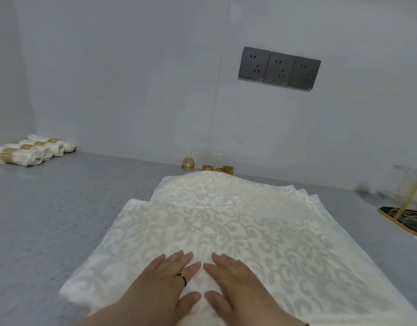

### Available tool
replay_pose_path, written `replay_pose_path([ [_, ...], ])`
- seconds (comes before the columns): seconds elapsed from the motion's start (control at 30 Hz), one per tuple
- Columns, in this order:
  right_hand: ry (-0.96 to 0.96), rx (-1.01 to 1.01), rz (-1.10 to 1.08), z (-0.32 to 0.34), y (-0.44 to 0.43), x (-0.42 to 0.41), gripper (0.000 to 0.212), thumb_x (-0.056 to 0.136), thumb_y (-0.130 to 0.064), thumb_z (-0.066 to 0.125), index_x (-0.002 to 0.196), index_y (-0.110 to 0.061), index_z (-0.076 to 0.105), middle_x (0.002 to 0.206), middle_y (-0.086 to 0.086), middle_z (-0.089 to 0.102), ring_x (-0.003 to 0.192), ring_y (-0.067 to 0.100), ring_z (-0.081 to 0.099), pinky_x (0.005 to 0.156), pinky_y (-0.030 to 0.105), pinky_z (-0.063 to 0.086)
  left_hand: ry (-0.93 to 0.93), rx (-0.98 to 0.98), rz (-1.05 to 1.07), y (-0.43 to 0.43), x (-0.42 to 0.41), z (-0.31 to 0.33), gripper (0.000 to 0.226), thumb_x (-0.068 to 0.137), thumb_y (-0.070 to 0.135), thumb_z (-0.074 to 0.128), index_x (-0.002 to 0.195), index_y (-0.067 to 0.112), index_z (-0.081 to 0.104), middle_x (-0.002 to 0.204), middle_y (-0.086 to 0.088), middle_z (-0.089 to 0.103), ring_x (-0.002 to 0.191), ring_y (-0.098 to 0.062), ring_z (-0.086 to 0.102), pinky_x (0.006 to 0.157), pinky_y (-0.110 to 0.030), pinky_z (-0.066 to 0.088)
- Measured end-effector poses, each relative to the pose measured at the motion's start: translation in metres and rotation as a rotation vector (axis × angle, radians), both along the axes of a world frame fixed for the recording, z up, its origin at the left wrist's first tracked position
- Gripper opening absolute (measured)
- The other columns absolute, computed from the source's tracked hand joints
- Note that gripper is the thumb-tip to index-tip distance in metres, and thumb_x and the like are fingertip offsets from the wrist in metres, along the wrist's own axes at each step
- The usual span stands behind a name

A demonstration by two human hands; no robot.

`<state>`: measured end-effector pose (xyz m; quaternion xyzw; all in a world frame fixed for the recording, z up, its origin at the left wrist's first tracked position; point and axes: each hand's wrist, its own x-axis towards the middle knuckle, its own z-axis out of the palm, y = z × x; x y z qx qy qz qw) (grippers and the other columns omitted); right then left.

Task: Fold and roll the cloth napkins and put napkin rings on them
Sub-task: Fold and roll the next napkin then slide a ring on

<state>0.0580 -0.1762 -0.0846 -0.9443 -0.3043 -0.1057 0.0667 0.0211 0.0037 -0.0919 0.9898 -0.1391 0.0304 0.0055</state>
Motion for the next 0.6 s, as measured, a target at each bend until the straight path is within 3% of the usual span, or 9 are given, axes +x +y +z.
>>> replay_pose_path([
  [0.03, 0.026, -0.014, -0.005, 0.005, -0.004, 0.001, 0.068, 0.089, -0.056, -0.012, 0.123, -0.027, 0.04, 0.127, -0.02, 0.051, 0.113, -0.012, 0.049, 0.1, 0.008, 0.026, 0.033, 0.02, 0.038, -0.001, -0.005, 0.008, 0.081, 0.089, 0.059, -0.009, 0.108, 0.035, 0.066, 0.115, 0.014, 0.064, 0.104, 0.005, 0.059, 0.109, -0.016, -0.004],
  [0.1, -0.034, -0.063, 0.102, 0.01, -0.017, 0.014, 0.094, 0.074, -0.073, -0.011, 0.139, -0.02, 0.032, 0.144, -0.016, 0.023, 0.133, -0.003, 0.029, 0.107, 0.009, 0.007, 0.02, -0.132, 0.102, 0.003, -0.004, 0.012, 0.121, 0.05, 0.082, -0.03, 0.139, 0.034, 0.035, 0.144, 0.02, 0.013, 0.132, 0.01, 0.015, 0.106, -0.015, -0.012],
  [0.17, 0.177, -0.082, 0.044, 0.013, -0.035, 0.024, 0.126, 0.041, -0.088, -0.022, 0.146, -0.029, 0.015, 0.154, -0.011, 0.005, 0.142, 0.004, 0.007, 0.106, 0.013, -0.003, 0.072, -0.156, 0.202, 0.01, -0.006, 0.013, 0.143, 0.017, 0.083, -0.037, 0.146, 0.034, 0.003, 0.136, 0.026, -0.013, 0.137, 0.003, -0.012, 0.108, -0.02, -0.012],
  [0.2, 0.277, -0.12, -0.022, 0.016, -0.047, 0.03, 0.139, 0.025, -0.089, -0.027, 0.146, -0.032, 0.01, 0.155, -0.011, 0.0, 0.142, 0.005, 0.001, 0.107, 0.015, -0.004, 0.095, -0.144, 0.248, 0.014, -0.01, 0.015, 0.139, 0.023, 0.087, -0.031, 0.146, 0.032, -0.001, 0.139, 0.026, -0.012, 0.14, -0.002, -0.012, 0.11, -0.023, -0.009],
  [0.27, 0.326, -0.111, -0.159, 0.024, -0.068, 0.039, 0.147, 0.016, -0.091, -0.027, 0.146, -0.032, 0.009, 0.155, -0.009, 0.0, 0.143, 0.006, 0.0, 0.112, 0.022, -0.002, 0.089, -0.155, 0.363, 0.03, -0.013, 0.014, 0.098, 0.068, 0.085, 0.002, 0.147, 0.027, -0.001, 0.15, 0.015, -0.012, 0.142, -0.009, -0.009, 0.114, -0.028, -0.005],
  [0.33, 0.366, -0.081, -0.271, 0.029, -0.087, 0.043, 0.118, 0.049, -0.094, -0.007, 0.146, -0.029, 0.01, 0.156, -0.007, 0.001, 0.143, 0.01, 0.002, 0.114, 0.026, 0.001, 0.073, -0.144, 0.477, 0.042, -0.017, 0.018, 0.072, 0.09, 0.062, 0.019, 0.147, 0.023, 0.0, 0.156, 0.005, -0.008, 0.143, -0.012, -0.006, 0.116, -0.03, -0.001],
  [0.4, 0.393, -0.089, -0.347, 0.032, -0.097, 0.045, 0.069, 0.09, -0.063, 0.017, 0.147, -0.026, 0.007, 0.156, -0.004, 0.0, 0.144, 0.012, 0.001, 0.115, 0.028, 0.002, 0.101, -0.134, 0.541, 0.053, -0.016, 0.022, 0.07, 0.092, 0.059, 0.026, 0.147, 0.02, 0.007, 0.156, 0.002, 0.0, 0.144, -0.014, 0.003, 0.115, -0.029, 0.007],
  [0.47, 0.411, -0.12, -0.376, 0.032, -0.099, 0.049, 0.057, 0.098, -0.046, 0.02, 0.147, -0.023, 0.003, 0.156, -0.002, -0.003, 0.144, 0.015, -0.001, 0.116, 0.031, 0.001, 0.042, -0.316, 0.593, 0.066, -0.008, 0.026, 0.067, 0.091, 0.053, 0.039, 0.145, 0.017, 0.022, 0.153, 0.0, 0.021, 0.139, -0.017, 0.023, 0.11, -0.027, 0.022],
  [0.6, 0.463, -0.159, -0.401, 0.031, -0.095, 0.054, 0.057, 0.099, -0.043, 0.018, 0.147, -0.021, -0.004, 0.156, 0.0, -0.008, 0.144, 0.017, -0.005, 0.116, 0.033, -0.001, -0.027, -0.676, 0.715, 0.096, 0.03, 0.037, 0.049, 0.089, 0.031, 0.055, 0.129, 0.002, 0.047, 0.134, -0.012, 0.05, 0.121, -0.028, 0.048, 0.095, -0.028, 0.036],
])
